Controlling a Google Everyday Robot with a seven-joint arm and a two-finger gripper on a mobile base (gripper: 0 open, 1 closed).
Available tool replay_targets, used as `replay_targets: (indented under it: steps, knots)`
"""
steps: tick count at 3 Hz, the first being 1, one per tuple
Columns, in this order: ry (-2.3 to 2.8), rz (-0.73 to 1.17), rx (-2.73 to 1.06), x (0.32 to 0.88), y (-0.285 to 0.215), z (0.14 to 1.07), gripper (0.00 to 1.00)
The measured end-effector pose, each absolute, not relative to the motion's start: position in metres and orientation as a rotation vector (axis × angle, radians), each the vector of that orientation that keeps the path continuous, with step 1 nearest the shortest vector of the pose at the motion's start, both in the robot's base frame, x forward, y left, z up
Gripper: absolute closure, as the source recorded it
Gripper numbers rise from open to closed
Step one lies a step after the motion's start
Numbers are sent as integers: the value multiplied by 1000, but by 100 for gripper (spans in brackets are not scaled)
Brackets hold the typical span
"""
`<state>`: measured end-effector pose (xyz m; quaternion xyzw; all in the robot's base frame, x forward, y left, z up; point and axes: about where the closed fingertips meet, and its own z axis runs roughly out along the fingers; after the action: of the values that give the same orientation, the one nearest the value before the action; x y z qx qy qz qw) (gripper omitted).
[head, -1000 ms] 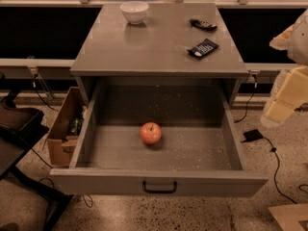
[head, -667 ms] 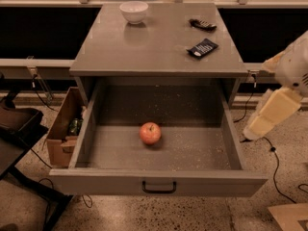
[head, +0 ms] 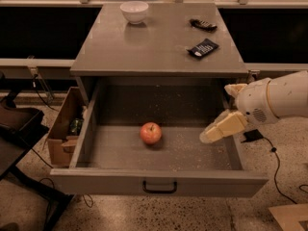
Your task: Pick apple from top drawer and place on counter
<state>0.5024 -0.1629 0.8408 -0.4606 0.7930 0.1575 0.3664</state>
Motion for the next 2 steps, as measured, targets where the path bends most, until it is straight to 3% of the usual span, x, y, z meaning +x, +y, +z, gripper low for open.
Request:
replay_targets:
  steps: [2]
  knots:
    - [2008, 379, -1123, 517, -154, 837, 0]
